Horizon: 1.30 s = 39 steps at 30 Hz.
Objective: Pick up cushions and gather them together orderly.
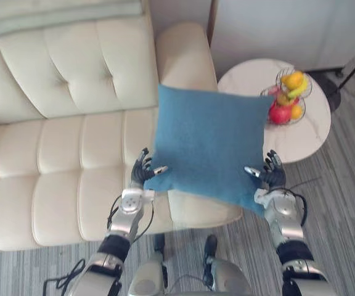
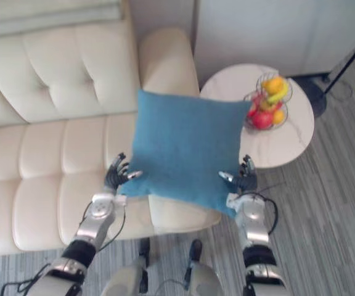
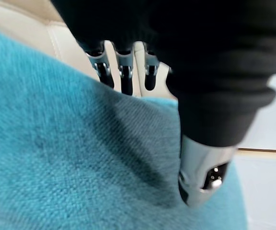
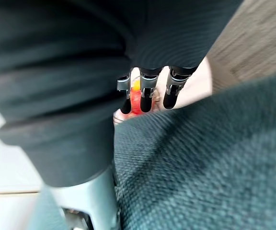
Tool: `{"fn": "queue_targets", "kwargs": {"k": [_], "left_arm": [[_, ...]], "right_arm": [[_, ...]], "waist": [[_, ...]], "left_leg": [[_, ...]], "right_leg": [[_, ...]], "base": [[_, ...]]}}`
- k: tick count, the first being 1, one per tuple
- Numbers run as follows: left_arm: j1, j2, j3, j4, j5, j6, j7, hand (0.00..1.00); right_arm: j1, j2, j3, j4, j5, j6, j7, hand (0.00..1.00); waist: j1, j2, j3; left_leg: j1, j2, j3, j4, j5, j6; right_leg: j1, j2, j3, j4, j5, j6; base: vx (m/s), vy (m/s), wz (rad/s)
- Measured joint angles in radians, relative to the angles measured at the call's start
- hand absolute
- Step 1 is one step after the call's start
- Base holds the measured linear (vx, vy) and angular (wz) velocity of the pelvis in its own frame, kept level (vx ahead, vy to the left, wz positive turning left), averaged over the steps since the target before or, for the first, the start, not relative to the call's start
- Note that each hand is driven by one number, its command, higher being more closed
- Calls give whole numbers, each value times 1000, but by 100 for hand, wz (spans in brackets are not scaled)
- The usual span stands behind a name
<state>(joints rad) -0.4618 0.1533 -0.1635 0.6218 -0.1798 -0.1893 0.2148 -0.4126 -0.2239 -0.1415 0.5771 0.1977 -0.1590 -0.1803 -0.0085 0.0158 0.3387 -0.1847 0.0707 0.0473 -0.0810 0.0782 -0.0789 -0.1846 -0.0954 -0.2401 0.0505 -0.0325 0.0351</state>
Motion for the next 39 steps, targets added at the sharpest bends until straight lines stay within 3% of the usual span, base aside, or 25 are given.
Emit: {"fn": "queue_targets", "kwargs": {"k": [3, 4, 5, 6, 12, 20, 29, 34, 39], "left_arm": [[-79, 11, -26, 35, -1, -1, 26, 0], [-100, 12, -33, 44, -1, -1, 32, 0], [-111, 14, -33, 47, -1, -1, 38, 0], [-129, 15, -34, 55, -1, -1, 44, 100], [-175, 19, -73, 55, 1, -10, 78, 100], [-152, 25, -121, -94, -41, -23, 97, 100], [123, 26, -182, -436, -79, -25, 103, 100], [314, 29, -182, -562, -119, -33, 84, 100], [497, 26, -179, -690, -156, -69, 62, 100]], "right_arm": [[-79, 14, 11, 42, 1, -8, -35, 0], [-95, 22, 11, 50, 1, -11, -44, 100], [-105, 25, 13, 53, 1, -12, -51, 100], [-120, 26, 23, 68, 2, -19, -61, 100], [-142, 26, 38, 67, 40, -52, -76, 100], [-64, 21, 105, -22, 88, -70, -79, 100], [254, 27, 199, -334, 114, -39, -81, 100], [407, 27, 235, -492, 75, -36, -64, 100], [543, 31, 275, -636, 35, -39, -55, 100]], "waist": [[0, 1, 29], [1, 0, 38], [3, 0, 45], [2, 1, 58], [6, 2, 66], [10, 2, 66], [10, 21, 51], [12, 42, -37], [15, 51, -107]], "left_leg": [[-39, 2, 7, 0, 10, -3], [-44, 1, 11, -1, 16, -3], [-46, 2, 15, -1, 18, -4], [-46, 2, 20, -1, 18, -3], [-82, 4, 28, -4, 35, -5], [-35, 7, 33, -20, 39, -7], [82, -3, 32, -20, 39, -7], [120, -1, 26, -20, 34, -11], [171, 4, 22, -20, -5, -8]], "right_leg": [[-47, 0, 11, 8, 12, -1], [-58, 0, 15, 11, 16, -3], [-62, 0, 20, 14, 17, -5], [-64, 0, 24, 14, 19, -5], [-106, 3, 36, 17, 35, -8], [-57, 8, 38, -13, 47, -8], [106, 7, 32, -87, 52, -5], [159, 13, 31, -105, 52, -5], [221, 26, 21, -116, 43, 5]], "base": [[-70, 12, -10], [-40, 4, -11], [-41, 1, -9], [-53, 4, -11], [-50, 3, -5], [18, 2, -1], [63, 0, 5], [6, -2, 9], [-46, 6, 8]]}}
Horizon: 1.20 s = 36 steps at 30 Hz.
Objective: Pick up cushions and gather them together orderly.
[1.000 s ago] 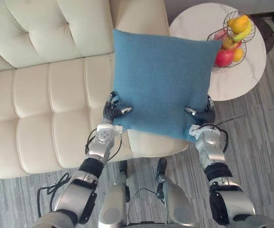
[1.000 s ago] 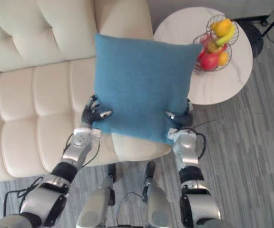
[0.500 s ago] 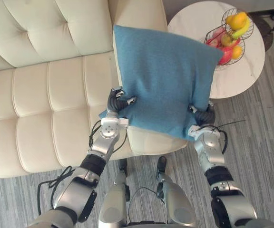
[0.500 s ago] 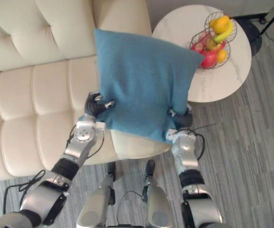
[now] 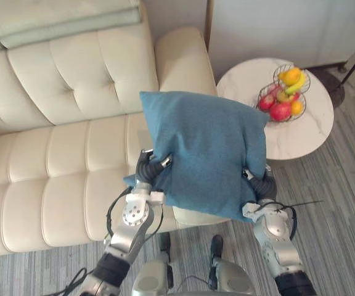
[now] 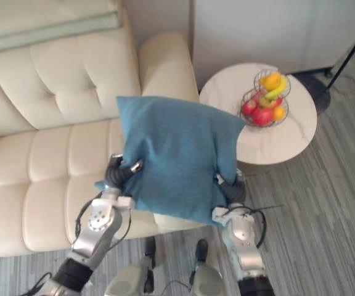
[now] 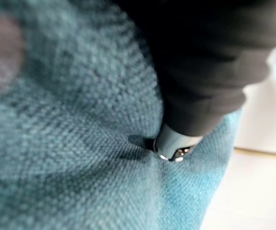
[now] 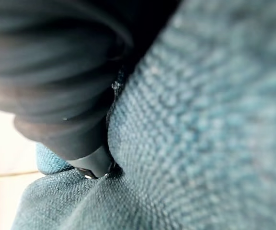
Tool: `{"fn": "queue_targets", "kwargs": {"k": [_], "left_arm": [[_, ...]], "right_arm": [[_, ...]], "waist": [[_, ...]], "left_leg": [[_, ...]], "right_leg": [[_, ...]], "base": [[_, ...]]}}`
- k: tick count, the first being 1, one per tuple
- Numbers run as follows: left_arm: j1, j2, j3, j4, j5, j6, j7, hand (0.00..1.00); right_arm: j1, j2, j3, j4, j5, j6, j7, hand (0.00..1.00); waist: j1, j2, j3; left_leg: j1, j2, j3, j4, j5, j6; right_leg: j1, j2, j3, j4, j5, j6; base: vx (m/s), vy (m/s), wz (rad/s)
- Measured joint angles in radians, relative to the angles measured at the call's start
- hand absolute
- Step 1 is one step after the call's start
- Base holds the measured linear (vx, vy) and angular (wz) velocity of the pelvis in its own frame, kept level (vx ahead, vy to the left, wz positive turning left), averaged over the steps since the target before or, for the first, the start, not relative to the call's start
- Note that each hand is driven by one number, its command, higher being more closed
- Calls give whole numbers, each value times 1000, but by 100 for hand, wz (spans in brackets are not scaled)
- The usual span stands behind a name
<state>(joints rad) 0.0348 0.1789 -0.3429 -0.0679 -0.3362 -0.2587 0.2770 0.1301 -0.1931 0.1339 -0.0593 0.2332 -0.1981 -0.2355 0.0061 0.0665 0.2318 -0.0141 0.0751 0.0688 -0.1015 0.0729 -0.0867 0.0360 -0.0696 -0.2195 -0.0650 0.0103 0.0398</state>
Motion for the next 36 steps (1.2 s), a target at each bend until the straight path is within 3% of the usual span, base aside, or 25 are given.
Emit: {"fn": "queue_targets", "kwargs": {"k": [6, 9, 11, 12, 13, 14, 16, 17, 18, 19, 20, 21, 22, 23, 25, 27, 28, 29, 31, 32, 34, 35, 36], "left_arm": [[127, -6, 0, -40, -24, -14, -18, 100], [123, -8, 1, -40, -40, -16, -18, 100], [115, -16, 4, -40, -44, -18, -17, 100], [110, -28, 4, -38, -52, -18, -15, 100], [95, -43, 4, -27, -62, -18, -15, 100], [85, -52, 4, -18, -62, -20, -15, 100], [77, -58, 3, -9, -64, -21, -15, 100], [77, -59, 2, -7, -65, -22, -15, 100], [72, -74, -6, 14, -72, -30, -17, 100], [63, -77, -15, 31, -78, -36, -17, 100], [49, -69, -29, 45, -80, -43, -17, 100], [47, -66, -32, 48, -80, -44, -18, 100], [39, -61, -45, 58, -81, -44, -18, 100], [38, -53, -49, 70, -84, -44, -18, 100], [37, -51, -52, 102, -101, -37, -19, 100], [39, -41, -62, 113, -101, -28, -21, 100], [41, -29, -63, 113, -100, -19, -26, 100], [48, -12, -63, 114, -99, -14, -32, 100], [59, 4, -63, 114, -100, -15, -41, 100], [60, 16, -63, 114, -99, -14, -45, 100], [59, 16, -72, 114, -100, -12, -47, 100], [58, 15, -75, 115, -100, -10, -47, 100], [59, 15, -83, 119, -99, -7, -49, 100]], "right_arm": [[81, 0, 51, -45, -78, 0, 1, 100], [64, -1, 54, -41, -83, 0, -1, 100], [25, -4, 54, -34, -100, 1, -15, 100], [-14, -7, 53, -22, -117, 2, -31, 100], [-47, -9, 48, 3, -123, 2, -46, 100], [-65, -11, 41, 19, -128, 2, -50, 100], [-108, -15, 30, 50, -146, 9, -51, 100], [-107, -18, 30, 50, -148, 9, -51, 100], [-101, -31, 24, 52, -148, 9, -51, 100], [-101, -31, 16, 55, -148, 9, -51, 100], [-100, -24, 0, 56, -152, 9, -51, 100], [-97, -20, -7, 56, -153, 9, -51, 100], [-88, -10, -19, 63, -153, 9, -51, 100], [-90, 1, -20, 85, -153, 10, -51, 100], [-85, 6, -19, 109, -152, 12, -48, 100], [-86, 6, -19, 142, -150, 20, -45, 100], [-86, 7, -17, 165, -143, 21, -38, 100], [-77, 18, -16, 173, -141, 22, -30, 100], [-72, 24, -12, 173, -130, 21, -19, 100], [-72, 22, -11, 172, -116, 21, -5, 100], [-71, 9, -11, 172, -113, 21, -4, 100], [-68, 6, -11, 172, -112, 21, -4, 100], [-55, -7, -11, 172, -111, 21, -4, 100]], "waist": [[10, 2, -72], [13, 9, -80], [32, 17, -89], [40, 25, -98], [34, 16, -100], [32, 13, -102], [32, 24, -109], [29, 30, -113], [4, 58, -133], [-6, 56, -138], [-10, 47, -147], [-11, 40, -151], [-13, 17, -157], [-10, -3, -158], [-9, -13, -154], [-5, -13, -149], [-5, -11, -137], [-22, -4, -129], [-41, -5, -118], [-43, -18, -114], [-64, -26, -115], [-66, -27, -114], [-63, -31, -115]], "left_leg": [[1, -11, -64, 0, 4, -3], [-86, -20, -149, 57, 12, -6], [-154, -12, -164, 91, 11, -5], [-187, 7, -101, 92, -17, 28], [-202, 23, 3, 122, -63, 77], [-217, 32, 61, 160, -85, 102], [-220, 103, 266, 294, -109, 127], [-212, 118, 320, 307, -111, 131], [-176, 158, 431, 275, -86, 77], [-171, 134, 428, 252, -74, 53], [-153, 73, 411, 194, -49, 69], [-153, 54, 405, 177, -43, 76], [-151, 2, 386, 137, -26, 95], [-153, -26, 377, 131, -27, 107], [-158, -57, 355, 152, -50, 130], [-143, -72, 347, 155, -79, 141], [-115, -72, 333, 144, -96, 155], [-89, -61, 306, 121, -100, 155], [-49, -58, 297, 81, -97, 150], [-18, -72, 292, 49, -95, 147], [-6, -115, 260, 49, -92, 145], [-1, -124, 251, 51, -90, 148], [-1, -146, 231, 107, -132, 159]], "right_leg": [[35, -3, -59, 7, -16, 4], [15, -3, -142, 30, -24, -1], [-40, -5, -189, 86, -36, -11], [-54, -15, -235, 99, -38, -14], [-52, -50, -281, 100, -37, -16], [-52, -67, -298, 103, -37, -15], [-37, -118, -344, 120, -37, -4], [-29, -124, -357, 122, -36, 6], [-1, -141, -409, 131, -38, 45], [2, -161, -426, 139, -33, 56], [-3, -201, -430, 147, -23, 71], [-3, -214, -431, 146, -22, 73], [-2, -250, -433, 146, -17, 80], [0, -274, -438, 152, -6, 93], [-18, -327, -431, 241, 5, 89], [-79, -374, -363, 395, 28, 20], [-146, -380, -245, 513, 52, -46], [-191, -318, -101, 602, -44, 0], [-222, -228, -33, 642, -126, 26], [-272, -133, -42, 614, -183, 16], [-298, -66, -73, 502, -189, -2], [-297, -63, -73, 487, -184, -15], [-275, -58, -84, 436, -152, -42]], "base": [[-77, -5, 36], [-103, -25, 74], [-98, -23, 66], [-70, 32, 96], [-68, 55, 113], [-10, 111, 102], [34, 170, 70], [82, 293, 97], [68, 276, 94], [74, 366, 104], [27, 199, 57], [51, 274, 70], [87, 298, 65], [104, 343, 63], [98, 268, 39], [100, 247, 17], [100, 225, 17], [96, 193, 25], [139, 146, 31], [251, 167, 37], [256, 89, 54], [297, -8, 66], [258, -33, 57]]}}
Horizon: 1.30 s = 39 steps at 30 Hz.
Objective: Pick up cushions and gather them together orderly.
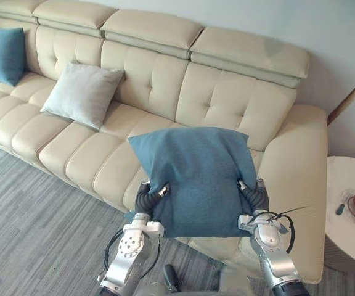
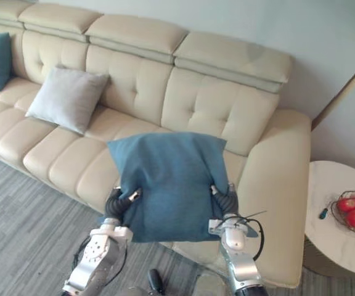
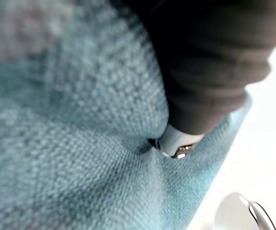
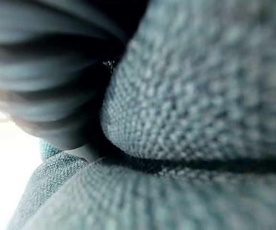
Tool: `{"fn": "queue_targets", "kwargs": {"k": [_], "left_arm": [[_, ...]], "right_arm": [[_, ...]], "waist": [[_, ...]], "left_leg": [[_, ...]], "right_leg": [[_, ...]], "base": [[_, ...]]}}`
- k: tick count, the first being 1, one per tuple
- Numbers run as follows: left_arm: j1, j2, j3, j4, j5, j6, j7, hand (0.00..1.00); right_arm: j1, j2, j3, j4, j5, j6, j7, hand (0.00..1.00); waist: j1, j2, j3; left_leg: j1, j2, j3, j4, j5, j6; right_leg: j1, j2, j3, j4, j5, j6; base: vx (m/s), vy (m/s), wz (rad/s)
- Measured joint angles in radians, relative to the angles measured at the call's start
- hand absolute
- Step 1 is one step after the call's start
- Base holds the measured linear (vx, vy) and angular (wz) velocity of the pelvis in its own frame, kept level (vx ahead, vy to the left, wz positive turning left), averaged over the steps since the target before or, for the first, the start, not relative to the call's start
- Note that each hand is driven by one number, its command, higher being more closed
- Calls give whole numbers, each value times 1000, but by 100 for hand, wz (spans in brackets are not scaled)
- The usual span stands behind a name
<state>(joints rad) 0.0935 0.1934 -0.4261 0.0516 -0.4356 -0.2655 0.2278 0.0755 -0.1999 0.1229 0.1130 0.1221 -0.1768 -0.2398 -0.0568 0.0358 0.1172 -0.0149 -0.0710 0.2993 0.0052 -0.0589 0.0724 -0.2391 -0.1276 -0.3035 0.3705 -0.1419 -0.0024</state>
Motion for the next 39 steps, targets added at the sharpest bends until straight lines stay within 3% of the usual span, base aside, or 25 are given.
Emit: {"fn": "queue_targets", "kwargs": {"k": [1, 2, 3, 4, 5, 6, 7, 9, 10, 11, 12, 13, 15, 16, 19, 25, 32, 39], "left_arm": [[0, 0, 0, 1, 0, 2, -3, 100], [0, -7, 0, 4, -1, 3, -10, 100], [5, -9, 3, 4, -1, 4, -16, 100], [15, -10, 8, 4, -1, 4, -16, 100], [24, -11, 10, 4, -2, 5, -17, 100], [51, -12, 15, 6, -2, 4, -19, 100], [62, -17, 15, 16, -2, 5, -28, 100], [63, -24, 15, 23, -2, 6, -34, 100], [63, -25, 15, 24, -1, 8, -36, 100], [64, -26, 15, 24, -1, 9, -37, 100], [64, -29, 15, 24, -1, 10, -37, 100], [53, -23, 15, 41, 0, 13, -37, 100], [39, -13, 15, 44, 0, 15, -37, 100], [37, -11, 15, 45, 0, 18, -37, 100], [52, -6, 14, 38, 1, 13, -37, 100], [67, 7, 2, 17, 5, 12, -37, 100], [75, 7, -23, 17, 89, 33, -36, 100], [-43, 8, 14, 18, 182, 34, 1, 100]], "right_arm": [[8, 1, 0, -3, 0, 0, 0, 100], [15, -3, 0, -11, 0, 0, 0, 100], [14, -3, 0, -14, -1, 0, 0, 100], [14, -3, 2, -19, 0, 1, 0, 100], [14, -3, 4, -21, -1, 1, 0, 100], [12, 1, 9, -23, -2, 1, 1, 100], [11, 2, 7, -29, -3, 0, 1, 100], [1, 2, 5, -30, -3, 0, 1, 100], [-1, 2, 2, -30, -4, 0, 1, 100], [-1, 1, -1, -30, -4, 1, 1, 100], [-2, -1, -4, -30, -4, 1, 1, 100], [-3, 17, -6, -16, -4, 6, 1, 100], [-8, 26, -16, -17, -5, 6, 1, 100], [-10, 28, -18, -17, -5, 7, 3, 100], [-11, 47, -18, -17, -6, 8, 6, 100], [10, 44, -22, -15, -21, 7, 8, 100], [83, 38, -35, 33, -98, 7, -7, 100], [-3, 38, -36, 79, -125, 8, -37, 100]], "waist": [[1, -4, 0], [11, 0, 6], [39, 6, 8], [59, 7, 9], [67, 7, 10], [87, 4, 12], [92, -4, 15], [95, -8, 16], [93, -12, 20], [90, 3, 17], [89, 19, 16], [82, 4, 21], [63, -15, 21], [63, -20, 23], [69, -19, 23], [58, -18, 20], [32, -9, 2], [29, -15, 6]], "left_leg": [[-18, -1, -9, 57, -33, -2], [-71, 20, -2, 212, -102, -23], [-145, 64, 13, 395, -135, -65], [-196, 105, 22, 543, -140, -74], [-220, 127, 22, 612, -151, -84], [-240, 183, 16, 706, -176, -110], [-248, 213, -12, 710, -200, -116], [-265, 220, -79, 646, -211, -126], [-257, 199, -173, 504, -197, -130], [-223, 185, -292, 328, -115, -149], [-204, 187, -354, 257, -29, -182], [-185, 157, -372, 251, -8, -192], [-173, 116, -358, 239, -14, -180], [-160, 102, -339, 237, -16, -178], [-96, 82, -307, 205, -16, -177], [-40, 102, -249, 109, -9, -158], [-10, 146, -213, 10, 38, -177], [-110, 153, -189, -29, 78, -178]], "right_leg": [[18, 4, -2, -29, 25, 1], [58, 12, -13, -87, 25, -15], [95, 32, -10, -139, 33, -18], [132, 50, -4, -182, 47, -22], [156, 58, 0, -202, 51, -26], [201, 75, 17, -229, 51, -31], [229, 77, 43, -239, 49, -31], [238, 65, 76, -252, 54, -20], [237, 50, 105, -256, 55, -9], [237, 44, 135, -256, 47, 26], [239, 53, 154, -257, 44, 41], [247, 32, 189, -271, 49, 63], [262, -12, 211, -300, 59, 78], [271, -31, 216, -316, 72, 94], [294, -56, 266, -322, 87, 92], [256, -34, 349, -345, 88, 92], [212, 10, 392, -363, 111, 88], [114, 17, 416, -418, 176, 94]], "base": [[316, -66, 66], [231, -81, 29], [222, -87, 4], [157, -64, -22], [159, -45, -50], [247, -28, -63], [253, -7, -65], [209, 94, -55], [248, 279, -75], [264, 333, -71], [235, 308, -57], [212, 286, -32], [149, 234, -10], [99, 186, -21], [109, 149, -41], [-11, -23, -54], [-37, -68, -24], [-28, -21, -11]]}}
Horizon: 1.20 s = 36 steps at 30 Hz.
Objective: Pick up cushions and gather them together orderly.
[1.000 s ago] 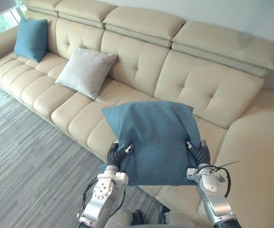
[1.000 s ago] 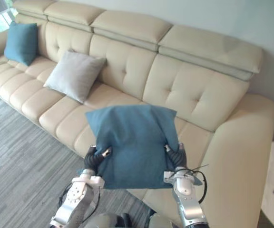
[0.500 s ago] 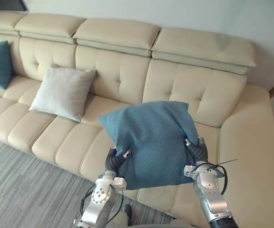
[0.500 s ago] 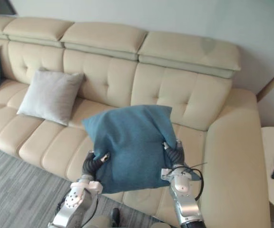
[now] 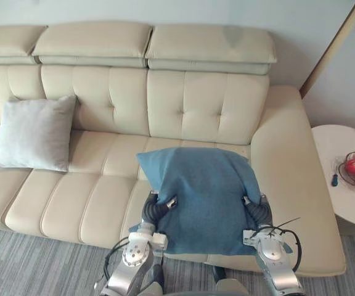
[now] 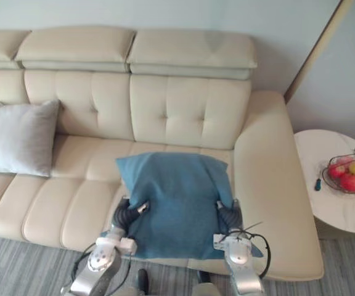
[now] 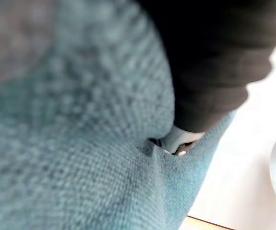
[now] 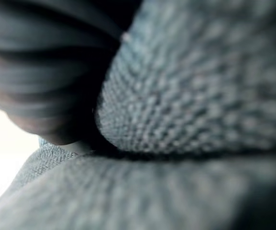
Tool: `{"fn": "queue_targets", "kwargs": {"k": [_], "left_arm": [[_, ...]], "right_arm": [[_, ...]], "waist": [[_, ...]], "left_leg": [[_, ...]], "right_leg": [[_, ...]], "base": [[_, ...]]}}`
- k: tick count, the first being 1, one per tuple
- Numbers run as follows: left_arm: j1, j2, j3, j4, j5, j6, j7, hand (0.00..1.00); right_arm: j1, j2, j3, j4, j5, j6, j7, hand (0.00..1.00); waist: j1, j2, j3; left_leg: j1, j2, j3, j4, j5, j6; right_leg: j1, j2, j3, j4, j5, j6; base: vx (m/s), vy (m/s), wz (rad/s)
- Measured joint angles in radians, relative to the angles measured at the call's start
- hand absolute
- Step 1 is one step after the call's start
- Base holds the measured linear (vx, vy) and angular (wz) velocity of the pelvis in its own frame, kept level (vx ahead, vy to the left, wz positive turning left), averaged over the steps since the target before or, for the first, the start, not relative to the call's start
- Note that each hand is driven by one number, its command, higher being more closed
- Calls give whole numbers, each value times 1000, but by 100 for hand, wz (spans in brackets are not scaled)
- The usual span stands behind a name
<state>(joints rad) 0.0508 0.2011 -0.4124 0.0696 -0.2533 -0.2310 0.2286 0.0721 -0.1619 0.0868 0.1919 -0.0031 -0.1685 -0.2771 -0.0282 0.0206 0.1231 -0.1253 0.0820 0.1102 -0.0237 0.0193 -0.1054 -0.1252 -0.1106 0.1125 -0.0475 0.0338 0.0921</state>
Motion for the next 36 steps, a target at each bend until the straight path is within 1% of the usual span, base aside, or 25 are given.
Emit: {"fn": "queue_targets", "kwargs": {"k": [5, 6, 7, 9, 10, 12, 13, 14, 15, 16, 18, 19, 20, 21, 23, 25, 28, 29, 31, 32, 33, 34, 36], "left_arm": [[-132, -1, 48, 9, 17, 0, 41, 100], [-230, -1, 74, 39, 17, -2, 65, 100], [-268, -1, 83, 54, 17, -3, 79, 100], [-477, 13, 122, 130, 17, -5, 131, 100], [-561, 27, 126, 166, 17, -8, 157, 100], [-682, 47, 144, 217, 17, -9, 182, 100], [-816, 70, 162, 288, 17, -15, 205, 100], [-937, 96, 180, 368, 17, -20, 230, 0], [-975, 103, 184, 394, 17, -21, 235, 0], [-1103, 124, 199, 489, 17, -22, 263, 0], [-1190, 139, 203, 559, 17, -22, 282, 0], [-1300, 146, 221, 661, 17, -22, 295, 0], [-1343, 149, 222, 702, 17, -21, 294, 0], [-1387, 150, 221, 748, 17, -17, 293, 0], [-1523, 163, 217, 883, 14, 7, 276, 0], [-1567, 173, 214, 943, 14, 14, 250, 0], [-1571, 167, 202, 1006, 14, 30, 208, 0], [-1570, 161, 205, 1031, 14, 46, 196, 0], [-1569, 147, 226, 1051, 14, 54, 185, 0], [-1568, 133, 244, 1052, 15, 65, 179, 0], [-1550, 104, 300, 1047, 16, 69, 175, 0], [-1502, 76, 347, 1017, 18, 69, 176, 0], [-1425, 38, 400, 972, 19, 68, 175, 0]], "right_arm": [[-160, -1, -2, 27, -18, 1, -28, 100], [-255, -5, -4, 35, -21, 2, -53, 100], [-294, -7, -5, 43, -25, 2, -63, 100], [-522, -31, -14, 118, -38, 5, -112, 100], [-611, -45, -18, 155, -42, 6, -137, 100], [-750, -56, -37, 213, -48, 10, -159, 100], [-894, -70, -52, 278, -59, 14, -184, 100], [-1018, -79, -54, 347, -70, 14, -212, 100], [-1058, -80, -57, 368, -72, 14, -218, 100], [-1183, -78, -77, 433, -78, 20, -248, 0], [-1258, -75, -90, 474, -78, 22, -276, 0], [-1349, -71, -129, 546, -79, 24, -304, 0], [-1381, -71, -143, 574, -79, 26, -316, 0], [-1410, -69, -161, 599, -76, 34, -327, 0], [-1516, -68, -216, 700, -53, 56, -358, 0], [-1571, -69, -242, 773, -19, 61, -358, 0], [-1580, -70, -252, 829, 57, 64, -334, 0], [-1580, -69, -263, 838, 95, 64, -318, 0], [-1579, -70, -270, 844, 120, 64, -306, 0], [-1576, -69, -270, 844, 139, 64, -291, 0], [-1545, -62, -252, 817, 161, 64, -274, 0], [-1492, -47, -235, 769, 166, 59, -261, 0], [-1420, -32, -228, 706, 180, 43, -241, 0]], "waist": [[-3, -3, 5], [-3, -6, 29], [-3, -7, 36], [-1, -16, 75], [-1, -16, 92], [0, -15, 125], [-3, -15, 172], [-4, -14, 201], [-4, -15, 211], [-6, -12, 235], [-9, -11, 251], [-18, -7, 282], [-22, -6, 295], [-25, -6, 304], [-32, -6, 305], [-35, -4, 309], [-36, -4, 311], [-34, -6, 318], [-31, -6, 324], [-28, -7, 344], [-27, -8, 363], [-28, -7, 366], [-26, -7, 366]], "left_leg": [[-78, -3, 16, -12, 26, 6], [-110, -4, 16, -13, 39, 8], [-125, -4, 16, -13, 44, 8], [-205, -5, 15, -17, 76, 12], [-227, -6, 15, -30, 94, 15], [-246, -7, 15, -60, 125, 17], [-256, -7, 13, -79, 149, 18], [-280, -7, 12, -79, 162, 17], [-286, -7, 13, -79, 165, 17], [-315, -7, 13, -79, 177, 17], [-334, -7, 12, -79, 184, 16], [-345, -9, 7, -79, 190, 18], [-349, -9, 4, -79, 192, 19], [-357, -10, 0, -79, 194, 19], [-415, -16, -5, -79, 205, 22], [-440, -22, -4, -79, 208, 24], [-467, -24, -7, -79, 208, 24], [-474, -24, -8, -79, 208, 24], [-487, -23, -8, -79, 210, 24], [-489, -23, -8, -79, 210, 23], [-490, -20, -9, -79, 211, 22], [-490, -18, -8, -79, 211, 22], [-484, -12, -8, -79, 211, 22]], "right_leg": [[-80, -4, 9, -24, 43, 9], [-112, -4, 8, -24, 57, 8], [-128, -4, 9, -22, 63, 9], [-212, -3, 10, -17, 93, 12], [-240, -3, 11, -19, 106, 12], [-272, -3, 11, -21, 121, 13], [-288, -1, 10, -26, 135, 14], [-311, -1, 10, -30, 150, 14], [-317, -1, 10, -30, 153, 14], [-344, -1, 11, -37, 169, 16], [-361, 0, 10, -41, 178, 15], [-368, -2, 6, -41, 182, 17], [-370, -2, 3, -41, 183, 18], [-375, -2, 2, -41, 186, 20], [-434, -8, 2, -41, 196, 25], [-463, -13, 8, -41, 201, 29], [-487, -15, 9, -41, 204, 32], [-494, -15, 8, -41, 204, 32], [-505, -15, 9, -41, 204, 32], [-507, -15, 9, -41, 204, 32], [-507, -12, 9, -41, 204, 32], [-507, -10, 10, -41, 204, 32], [-502, -6, 10, -41, 204, 32]], "base": [[-41, 0, -10], [-83, 11, 0], [-123, 10, -1], [-142, 1, -1], [-123, -5, 1], [-137, -14, 1], [-172, -17, 1], [-131, -11, 1], [-130, -2, -2], [-90, 4, -1], [-79, 9, 2], [-68, 15, 7], [-64, 19, 10], [-56, 19, 9], [-78, 30, 5], [-57, 42, -3], [-34, 46, 0], [-26, 40, 2], [-24, 36, 1], [-29, 51, 1], [-21, 49, -1], [-13, 38, -3], [-3, 25, -6]]}}
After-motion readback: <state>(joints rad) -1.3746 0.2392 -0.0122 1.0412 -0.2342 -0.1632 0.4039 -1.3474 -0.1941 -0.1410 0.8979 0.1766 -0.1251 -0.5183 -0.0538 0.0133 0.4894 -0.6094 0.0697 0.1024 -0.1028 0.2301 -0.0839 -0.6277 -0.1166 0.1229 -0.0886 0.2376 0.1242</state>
